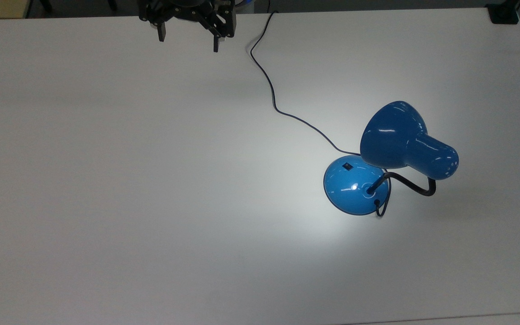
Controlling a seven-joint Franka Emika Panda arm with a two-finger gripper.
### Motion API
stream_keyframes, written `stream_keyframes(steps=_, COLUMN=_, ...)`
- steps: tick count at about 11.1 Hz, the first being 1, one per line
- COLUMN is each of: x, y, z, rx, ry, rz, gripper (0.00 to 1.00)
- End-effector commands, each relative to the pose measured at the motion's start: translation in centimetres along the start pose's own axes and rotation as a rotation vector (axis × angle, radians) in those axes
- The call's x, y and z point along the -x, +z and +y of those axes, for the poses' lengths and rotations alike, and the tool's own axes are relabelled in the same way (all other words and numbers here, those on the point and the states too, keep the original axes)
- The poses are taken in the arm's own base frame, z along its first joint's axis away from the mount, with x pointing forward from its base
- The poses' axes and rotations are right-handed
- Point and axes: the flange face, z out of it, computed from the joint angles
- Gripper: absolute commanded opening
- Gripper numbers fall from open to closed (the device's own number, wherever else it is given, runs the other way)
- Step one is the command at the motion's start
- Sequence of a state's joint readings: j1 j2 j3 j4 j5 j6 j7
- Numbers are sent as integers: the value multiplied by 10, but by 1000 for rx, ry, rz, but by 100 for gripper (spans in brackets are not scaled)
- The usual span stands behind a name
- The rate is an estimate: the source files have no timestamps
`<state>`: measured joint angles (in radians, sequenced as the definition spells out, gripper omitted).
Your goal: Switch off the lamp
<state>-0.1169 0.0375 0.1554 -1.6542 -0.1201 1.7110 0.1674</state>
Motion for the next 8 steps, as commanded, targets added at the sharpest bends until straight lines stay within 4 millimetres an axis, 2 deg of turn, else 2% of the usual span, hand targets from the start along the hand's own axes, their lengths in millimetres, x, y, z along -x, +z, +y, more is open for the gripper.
stream_keyframes(steps=1, x=1, y=-1, z=-1, rx=-7, ry=4, rz=-2, gripper=100)
stream_keyframes(steps=5, x=1, y=0, z=-1, rx=-7, ry=3, rz=-5, gripper=100)
stream_keyframes(steps=6, x=1, y=0, z=-1, rx=-7, ry=1, rz=-4, gripper=96)
stream_keyframes(steps=8, x=1, y=1, z=-1, rx=-11, ry=-63, rz=-9, gripper=18)
